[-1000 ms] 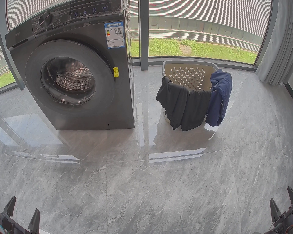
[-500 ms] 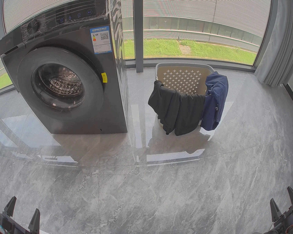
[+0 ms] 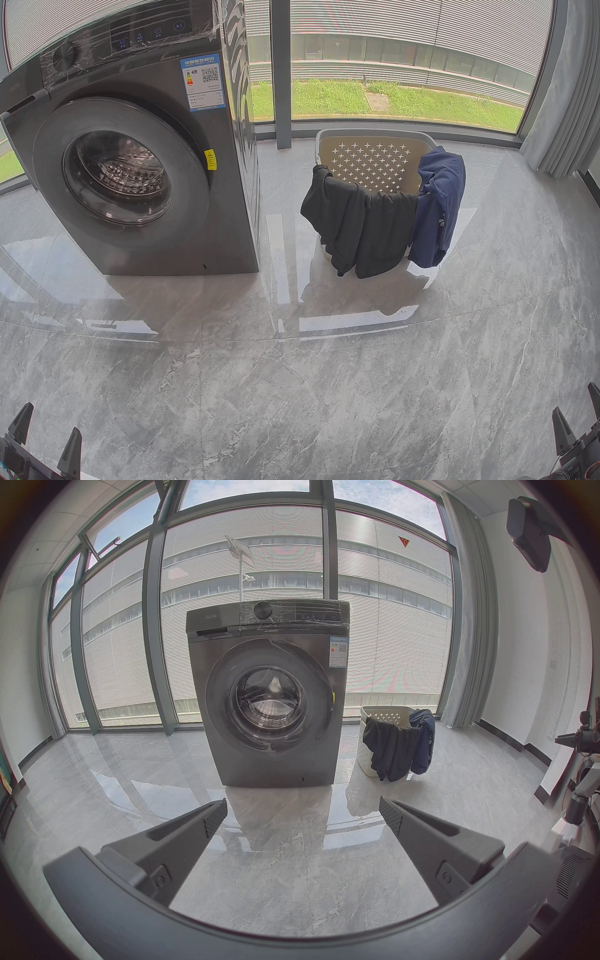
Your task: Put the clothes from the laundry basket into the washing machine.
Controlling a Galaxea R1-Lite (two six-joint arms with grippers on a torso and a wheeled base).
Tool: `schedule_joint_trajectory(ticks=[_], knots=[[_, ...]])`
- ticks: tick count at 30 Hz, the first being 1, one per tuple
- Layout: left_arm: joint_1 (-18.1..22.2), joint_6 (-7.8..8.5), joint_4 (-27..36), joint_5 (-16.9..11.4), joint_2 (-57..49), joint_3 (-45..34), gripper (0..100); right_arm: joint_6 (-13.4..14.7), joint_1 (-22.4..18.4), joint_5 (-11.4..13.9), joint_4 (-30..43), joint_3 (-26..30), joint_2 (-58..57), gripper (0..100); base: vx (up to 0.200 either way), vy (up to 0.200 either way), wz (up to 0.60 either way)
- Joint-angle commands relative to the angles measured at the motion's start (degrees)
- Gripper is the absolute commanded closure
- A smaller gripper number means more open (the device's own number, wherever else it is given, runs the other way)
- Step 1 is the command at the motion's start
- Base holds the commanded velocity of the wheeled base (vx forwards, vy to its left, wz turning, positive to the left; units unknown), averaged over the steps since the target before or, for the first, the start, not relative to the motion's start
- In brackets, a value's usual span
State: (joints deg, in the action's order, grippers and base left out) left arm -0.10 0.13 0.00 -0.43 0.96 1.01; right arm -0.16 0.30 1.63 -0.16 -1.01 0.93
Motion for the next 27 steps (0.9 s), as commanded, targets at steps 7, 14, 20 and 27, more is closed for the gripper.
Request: schedule_joint_trajectory(ticks=[7, 14, 20, 27], knots=[[0.01, 0.04, 0.00, -0.01, -0.88, -1.01, 0, -0.02, 0.05, 0.04, -0.02, 1.01, -0.93, 0, 0.000, -0.200, 0.00], [0.01, 0.04, 0.00, -0.01, -0.88, -1.01, 0, -0.02, 0.13, 0.04, -0.02, 1.01, -0.93, 0, 0.000, -0.171, 0.00], [0.01, 0.04, 0.00, -0.01, -0.88, -1.01, 0, -0.02, 0.13, 0.04, -0.02, 1.01, -0.93, 0, 0.000, 0.000, 0.00], [0.01, -0.05, 0.00, -0.10, -0.88, -1.01, 0, -0.02, 0.13, 0.04, -0.02, 1.01, -0.93, 0, 0.057, 0.000, 0.00]])
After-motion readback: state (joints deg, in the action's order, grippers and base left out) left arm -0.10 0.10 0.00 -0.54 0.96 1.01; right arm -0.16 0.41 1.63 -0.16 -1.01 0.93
